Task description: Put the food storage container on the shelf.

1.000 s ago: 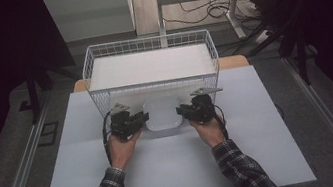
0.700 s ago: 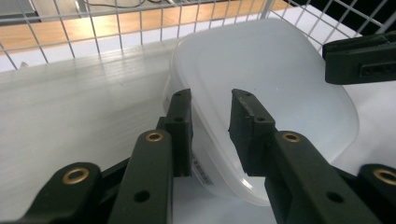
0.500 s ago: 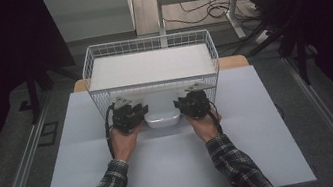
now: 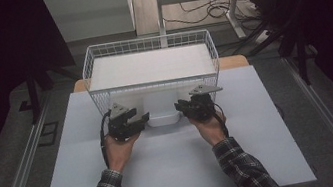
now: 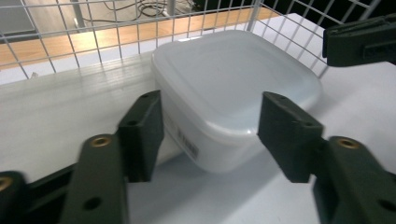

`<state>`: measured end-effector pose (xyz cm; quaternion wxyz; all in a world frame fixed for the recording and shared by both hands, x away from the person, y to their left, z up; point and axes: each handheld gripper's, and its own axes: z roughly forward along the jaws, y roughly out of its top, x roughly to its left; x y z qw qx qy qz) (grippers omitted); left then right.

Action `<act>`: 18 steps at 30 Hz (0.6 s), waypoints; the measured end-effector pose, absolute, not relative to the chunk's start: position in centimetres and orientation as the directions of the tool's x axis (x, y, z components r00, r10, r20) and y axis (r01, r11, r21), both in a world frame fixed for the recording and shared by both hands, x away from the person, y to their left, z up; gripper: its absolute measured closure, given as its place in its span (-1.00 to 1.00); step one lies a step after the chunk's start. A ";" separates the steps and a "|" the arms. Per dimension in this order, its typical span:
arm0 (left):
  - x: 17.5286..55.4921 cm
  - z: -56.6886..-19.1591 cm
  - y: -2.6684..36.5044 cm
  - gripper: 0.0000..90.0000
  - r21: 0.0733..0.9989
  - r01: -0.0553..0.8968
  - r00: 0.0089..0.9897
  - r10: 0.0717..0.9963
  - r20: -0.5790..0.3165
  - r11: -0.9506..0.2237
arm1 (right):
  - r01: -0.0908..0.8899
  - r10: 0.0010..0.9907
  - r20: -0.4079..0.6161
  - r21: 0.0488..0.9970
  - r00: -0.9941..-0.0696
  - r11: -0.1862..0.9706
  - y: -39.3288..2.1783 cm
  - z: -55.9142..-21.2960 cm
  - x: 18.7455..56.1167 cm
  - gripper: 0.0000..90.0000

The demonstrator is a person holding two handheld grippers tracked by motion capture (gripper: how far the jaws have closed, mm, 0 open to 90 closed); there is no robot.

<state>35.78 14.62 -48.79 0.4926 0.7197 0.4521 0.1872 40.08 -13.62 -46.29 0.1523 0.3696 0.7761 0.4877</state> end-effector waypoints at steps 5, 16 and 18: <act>33.8 -49.1 15.5 -0.39 0.877 0.470 0.551 0.809 -0.206 -0.097 | 0.424 0.708 0.134 0.870 -0.694 0.251 -14.3 -46.1 39.1 0.85; 28.3 -50.0 17.5 -0.66 0.879 0.453 0.592 0.788 -0.171 -0.149 | 0.401 0.628 0.112 0.851 -0.770 0.340 -14.8 -46.1 36.6 0.86; 27.9 -50.2 17.6 -0.67 0.878 0.456 0.587 0.791 -0.171 -0.148 | 0.400 0.625 0.111 0.849 -0.773 0.344 -14.7 -46.2 36.4 0.86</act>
